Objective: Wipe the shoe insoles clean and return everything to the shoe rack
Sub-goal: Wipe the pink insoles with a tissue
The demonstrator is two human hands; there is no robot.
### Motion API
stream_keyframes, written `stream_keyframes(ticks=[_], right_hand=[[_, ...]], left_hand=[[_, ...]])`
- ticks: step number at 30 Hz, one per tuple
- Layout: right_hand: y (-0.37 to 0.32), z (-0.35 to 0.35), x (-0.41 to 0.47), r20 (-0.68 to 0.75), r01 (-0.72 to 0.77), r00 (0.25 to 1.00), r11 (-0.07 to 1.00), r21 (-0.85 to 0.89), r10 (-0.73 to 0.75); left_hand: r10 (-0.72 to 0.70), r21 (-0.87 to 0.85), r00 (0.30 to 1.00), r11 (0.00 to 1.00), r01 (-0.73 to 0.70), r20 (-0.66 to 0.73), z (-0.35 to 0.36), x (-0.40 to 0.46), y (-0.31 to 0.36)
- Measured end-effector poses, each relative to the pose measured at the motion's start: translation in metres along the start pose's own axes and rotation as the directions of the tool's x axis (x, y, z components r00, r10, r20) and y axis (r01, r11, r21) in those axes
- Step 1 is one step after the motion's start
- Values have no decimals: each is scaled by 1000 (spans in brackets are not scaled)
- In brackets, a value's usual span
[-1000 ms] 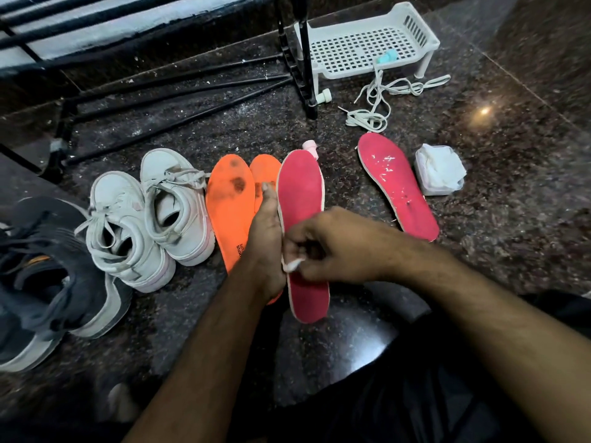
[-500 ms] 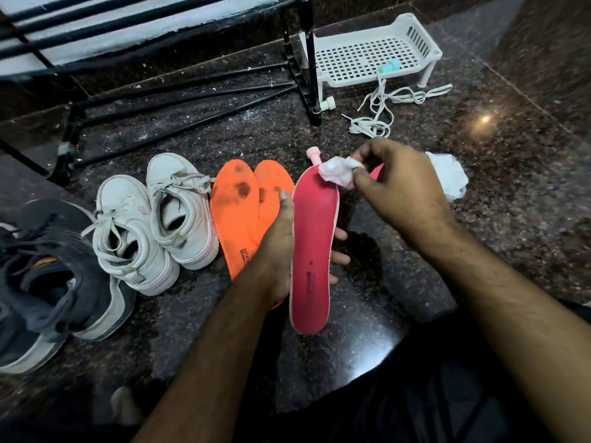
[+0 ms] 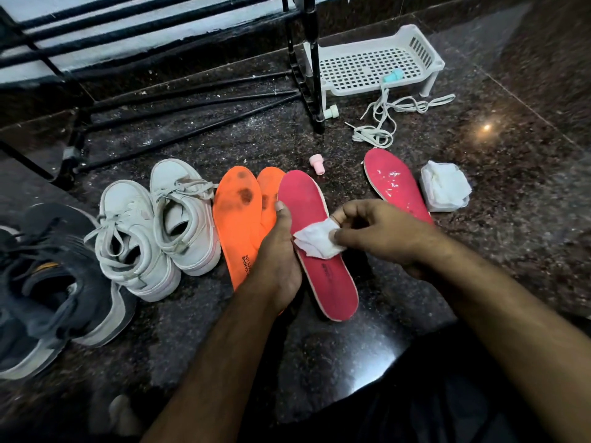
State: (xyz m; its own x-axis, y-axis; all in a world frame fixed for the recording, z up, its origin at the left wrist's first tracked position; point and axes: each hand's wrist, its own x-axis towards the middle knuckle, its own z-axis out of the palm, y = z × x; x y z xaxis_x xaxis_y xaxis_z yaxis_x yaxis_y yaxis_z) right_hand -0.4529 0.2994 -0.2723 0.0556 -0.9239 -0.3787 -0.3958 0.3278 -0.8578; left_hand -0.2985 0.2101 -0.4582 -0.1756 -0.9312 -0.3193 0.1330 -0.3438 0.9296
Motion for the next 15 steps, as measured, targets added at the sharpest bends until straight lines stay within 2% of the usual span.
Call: stream_keyframes(ticks=[2,3,4,5,6,8,9,10,12,15], right_hand=[[4,1,0,-13,-19,1000,1000,-8,19],[6,2,-1,-4,-42,999,999,9,42],[6,2,-1,10,-72,997,997,22,72],[7,2,-1,24,-105,994,994,25,104],[7,2,0,35,-127,991,992,16,126],[8,1,3,29,-132,991,991,-14,132],[8,0,5,18,-128,992,992,-23,128],[9,-1,7,9,-127,992,992,-24,127],[12,-3,9,3,-127,992,992,-23,127],[18,-4,14,-37,-127,992,990,-58,125]], left_hand=[[111,-128,989,984,-122,-93,-10,1,1],[81,-258,973,956,-137,-215,-3,-15,41],[6,-415,988,907,-71,-154,12,-46,93],[11,-548,999,836,-31,-39,26,-68,107],[57,-595,997,803,-13,55,54,-112,128],[4,-542,986,835,88,166,44,-113,134],[-20,-550,965,819,165,260,42,-115,137],[-49,-509,961,840,187,273,34,-105,127],[0,-495,949,853,164,314,37,-106,129],[-84,-470,945,851,233,317,38,-107,120]])
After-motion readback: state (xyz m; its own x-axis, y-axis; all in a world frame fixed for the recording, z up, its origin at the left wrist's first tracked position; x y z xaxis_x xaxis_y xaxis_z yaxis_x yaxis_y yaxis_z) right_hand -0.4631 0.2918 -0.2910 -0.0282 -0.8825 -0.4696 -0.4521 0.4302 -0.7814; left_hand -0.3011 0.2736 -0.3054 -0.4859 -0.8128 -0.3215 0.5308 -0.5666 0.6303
